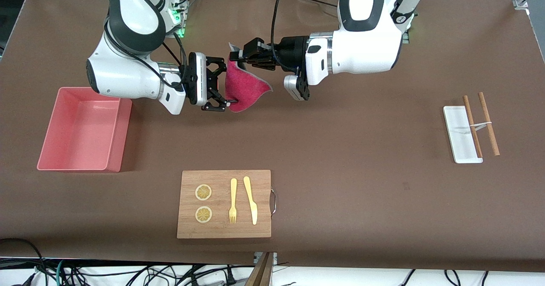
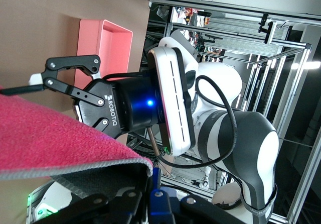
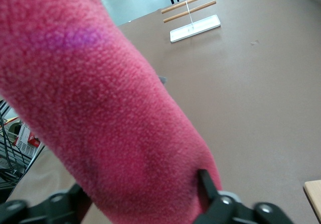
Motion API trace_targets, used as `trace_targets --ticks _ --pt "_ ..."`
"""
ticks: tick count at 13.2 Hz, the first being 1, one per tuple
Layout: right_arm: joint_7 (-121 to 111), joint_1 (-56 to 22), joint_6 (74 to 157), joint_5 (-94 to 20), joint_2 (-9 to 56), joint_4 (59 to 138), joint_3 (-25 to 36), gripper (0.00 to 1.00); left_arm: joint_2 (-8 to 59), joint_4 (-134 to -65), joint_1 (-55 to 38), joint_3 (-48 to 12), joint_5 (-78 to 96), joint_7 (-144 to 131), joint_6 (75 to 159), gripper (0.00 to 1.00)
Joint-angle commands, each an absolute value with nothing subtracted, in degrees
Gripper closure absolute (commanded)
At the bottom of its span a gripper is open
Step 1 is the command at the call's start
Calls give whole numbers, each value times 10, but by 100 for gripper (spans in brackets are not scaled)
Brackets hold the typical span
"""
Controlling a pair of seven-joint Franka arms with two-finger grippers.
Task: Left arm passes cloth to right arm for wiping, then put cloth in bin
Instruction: 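Grasp the hanging cloth with the right gripper beside the left gripper, then open the left gripper and return it to rest while the right holds cloth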
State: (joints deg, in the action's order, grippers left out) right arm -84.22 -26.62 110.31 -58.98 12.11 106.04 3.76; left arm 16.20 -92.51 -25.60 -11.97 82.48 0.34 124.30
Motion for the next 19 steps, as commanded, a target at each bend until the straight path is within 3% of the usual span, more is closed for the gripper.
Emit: trace_targets --ticks 1,3,4,9,10,11,16,19 --pt "-833 -272 1114 -601 120 1060 40 70 170 -909 -258 -119 836 -2 1244 100" --pt "-840 -271 1114 -598 120 1058 41 92 170 -909 -258 -119 835 -2 1244 100" --pt "-847 -267 1113 -596 121 1058 41 97 170 -909 -258 -119 835 -2 1244 100" --pt "-942 -256 1105 -602 134 1059 44 100 168 -911 -255 -119 832 -2 1243 100" --pt "-962 -254 1100 -604 139 1060 44 100 167 -911 -252 -119 832 -3 1243 70" --pt "-970 -250 1097 -604 141 1060 45 100 164 -912 -252 -118 829 -2 1241 1" --pt "-989 -236 1079 -604 152 1058 46 100 148 -923 -229 -114 826 -4 1235 0" --pt "-1000 -226 1076 -604 152 1058 45 100 134 -925 -177 -115 671 -4 1171 0"
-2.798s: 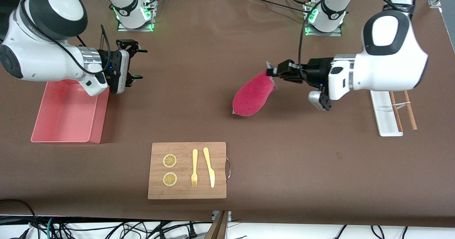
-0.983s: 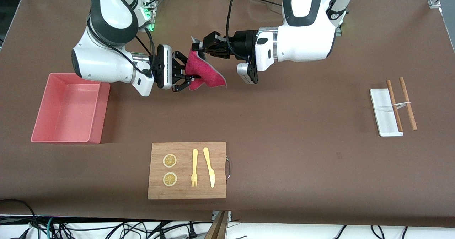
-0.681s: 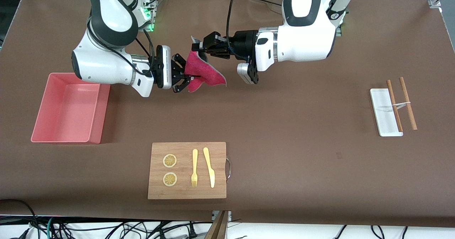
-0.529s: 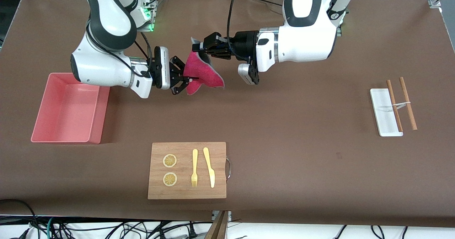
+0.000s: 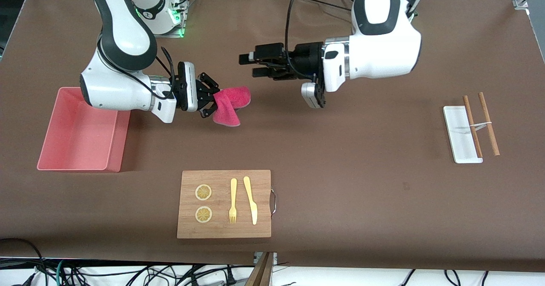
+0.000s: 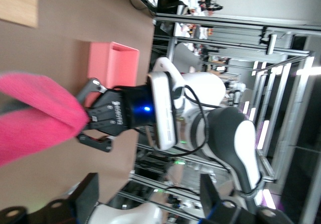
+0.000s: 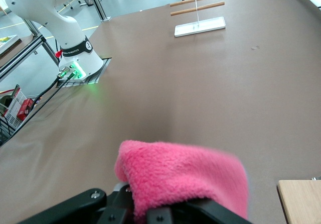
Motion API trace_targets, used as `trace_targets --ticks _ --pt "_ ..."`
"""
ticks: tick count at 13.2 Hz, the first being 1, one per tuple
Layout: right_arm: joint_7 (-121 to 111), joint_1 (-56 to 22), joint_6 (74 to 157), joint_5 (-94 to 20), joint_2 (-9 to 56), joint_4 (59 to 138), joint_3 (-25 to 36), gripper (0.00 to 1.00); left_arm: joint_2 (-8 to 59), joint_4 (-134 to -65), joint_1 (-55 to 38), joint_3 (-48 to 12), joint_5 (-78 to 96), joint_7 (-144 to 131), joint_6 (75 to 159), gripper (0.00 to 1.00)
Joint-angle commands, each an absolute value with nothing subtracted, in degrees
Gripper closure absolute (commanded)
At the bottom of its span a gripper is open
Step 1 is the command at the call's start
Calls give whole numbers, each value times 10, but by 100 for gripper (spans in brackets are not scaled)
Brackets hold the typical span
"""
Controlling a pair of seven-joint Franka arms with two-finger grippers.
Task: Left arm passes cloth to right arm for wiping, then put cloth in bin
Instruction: 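Open the left gripper and return it to rest while the right holds cloth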
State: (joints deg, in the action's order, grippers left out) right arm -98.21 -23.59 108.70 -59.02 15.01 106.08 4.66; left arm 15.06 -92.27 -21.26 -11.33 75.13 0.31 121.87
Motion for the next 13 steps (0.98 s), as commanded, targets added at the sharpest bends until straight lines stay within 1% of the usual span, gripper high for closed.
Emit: trace_targets --ticks 1,4,7,10,13 --pt "-1001 -220 1071 -604 153 1058 46 100 134 -920 -152 -114 613 -4 1134 0" --pt "-970 -192 1018 -578 154 1048 47 100 113 -918 -98 -113 451 -1 1073 0" --pt "-868 -161 953 -473 153 1014 48 100 106 -911 -59 -113 299 3 1021 0" --pt "-716 -140 911 -380 149 983 48 100 99 -904 -55 -111 117 2 1002 0" --pt "-562 -139 875 -280 145 949 63 100 99 -859 -27 -111 -2 1 913 0"
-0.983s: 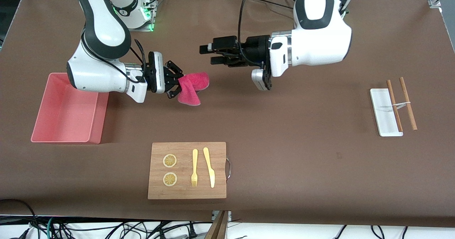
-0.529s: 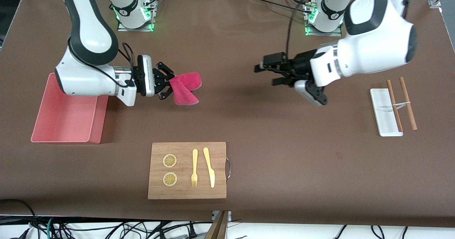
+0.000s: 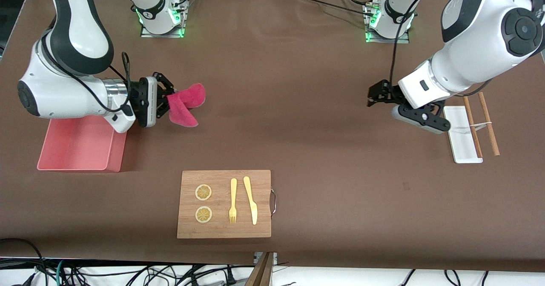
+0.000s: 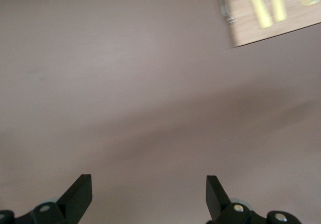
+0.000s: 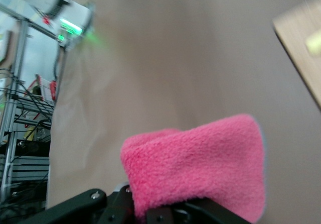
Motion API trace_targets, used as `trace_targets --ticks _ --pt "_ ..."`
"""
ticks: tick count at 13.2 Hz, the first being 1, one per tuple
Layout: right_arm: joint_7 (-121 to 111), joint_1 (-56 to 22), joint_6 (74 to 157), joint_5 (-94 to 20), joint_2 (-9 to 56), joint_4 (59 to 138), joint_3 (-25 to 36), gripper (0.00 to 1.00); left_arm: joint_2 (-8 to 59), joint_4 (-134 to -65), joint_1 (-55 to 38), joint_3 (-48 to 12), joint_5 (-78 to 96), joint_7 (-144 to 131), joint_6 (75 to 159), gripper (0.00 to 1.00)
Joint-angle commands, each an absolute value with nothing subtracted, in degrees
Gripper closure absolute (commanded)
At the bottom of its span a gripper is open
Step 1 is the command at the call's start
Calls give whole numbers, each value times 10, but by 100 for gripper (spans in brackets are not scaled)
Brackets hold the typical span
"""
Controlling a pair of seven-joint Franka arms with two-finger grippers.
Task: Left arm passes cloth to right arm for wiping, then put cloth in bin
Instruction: 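Open the left gripper and return it to rest while the right holds cloth, then lower the cloth and wipe the table toward the cutting board with the right gripper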
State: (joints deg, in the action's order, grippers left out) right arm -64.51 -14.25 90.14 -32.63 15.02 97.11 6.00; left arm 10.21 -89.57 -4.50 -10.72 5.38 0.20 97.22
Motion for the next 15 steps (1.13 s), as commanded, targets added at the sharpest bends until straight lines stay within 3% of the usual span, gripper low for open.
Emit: trace_targets --ticks 1,4,6,10,15 --pt "-529 -139 868 -250 143 941 75 100 99 -842 -27 -111 -38 0 884 0" --pt "-368 -142 842 -147 127 925 77 100 84 -836 -29 -65 -57 -15 870 0" --pt "-245 -154 827 -78 116 924 73 100 35 -891 -24 -35 -51 -11 892 0" --pt "-65 -191 835 -41 116 939 72 100 -42 -1003 19 -35 -5 -8 978 0" --pt "-47 -196 1022 -40 115 1082 70 100 -33 -993 19 -38 -4 -8 962 0"
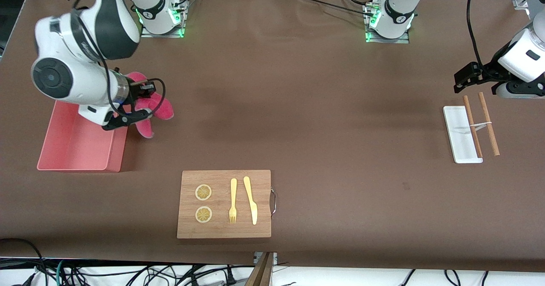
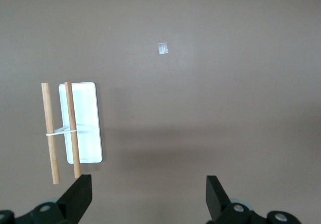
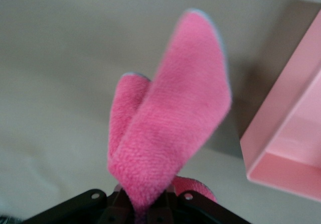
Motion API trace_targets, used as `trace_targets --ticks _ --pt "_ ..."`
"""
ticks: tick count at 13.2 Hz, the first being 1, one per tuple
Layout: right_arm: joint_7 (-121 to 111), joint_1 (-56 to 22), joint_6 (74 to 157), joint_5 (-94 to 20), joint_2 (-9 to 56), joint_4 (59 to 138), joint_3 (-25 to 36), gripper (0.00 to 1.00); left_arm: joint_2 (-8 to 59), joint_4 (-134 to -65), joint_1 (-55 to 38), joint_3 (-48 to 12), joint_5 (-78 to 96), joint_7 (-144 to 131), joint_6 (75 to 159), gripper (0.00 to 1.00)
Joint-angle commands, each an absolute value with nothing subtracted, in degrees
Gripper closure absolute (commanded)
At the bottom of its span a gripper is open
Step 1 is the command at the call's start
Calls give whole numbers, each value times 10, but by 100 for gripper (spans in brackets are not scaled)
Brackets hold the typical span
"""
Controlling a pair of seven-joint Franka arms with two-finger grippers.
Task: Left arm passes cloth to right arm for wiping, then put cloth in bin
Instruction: 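Lower the cloth and wipe the table toward the cutting board with the right gripper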
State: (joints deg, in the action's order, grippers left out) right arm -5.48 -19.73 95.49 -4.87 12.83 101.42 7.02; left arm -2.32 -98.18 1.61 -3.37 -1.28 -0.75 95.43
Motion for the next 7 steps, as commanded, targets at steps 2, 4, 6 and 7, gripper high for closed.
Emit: trace_targets --ticks 2,4,6,7 --pt "-47 -196 1106 -41 119 1134 71 100 -33 -993 20 -38 -4 -7 962 0" --pt "-47 -195 1177 -43 134 1170 72 100 -33 -993 19 -38 -3 -8 961 0" --pt "-47 -192 1227 -46 162 1179 72 100 -32 -993 19 -38 2 -8 961 0" --pt "-47 -192 1250 -48 178 1179 72 100 -33 -993 20 -38 2 -8 960 0"
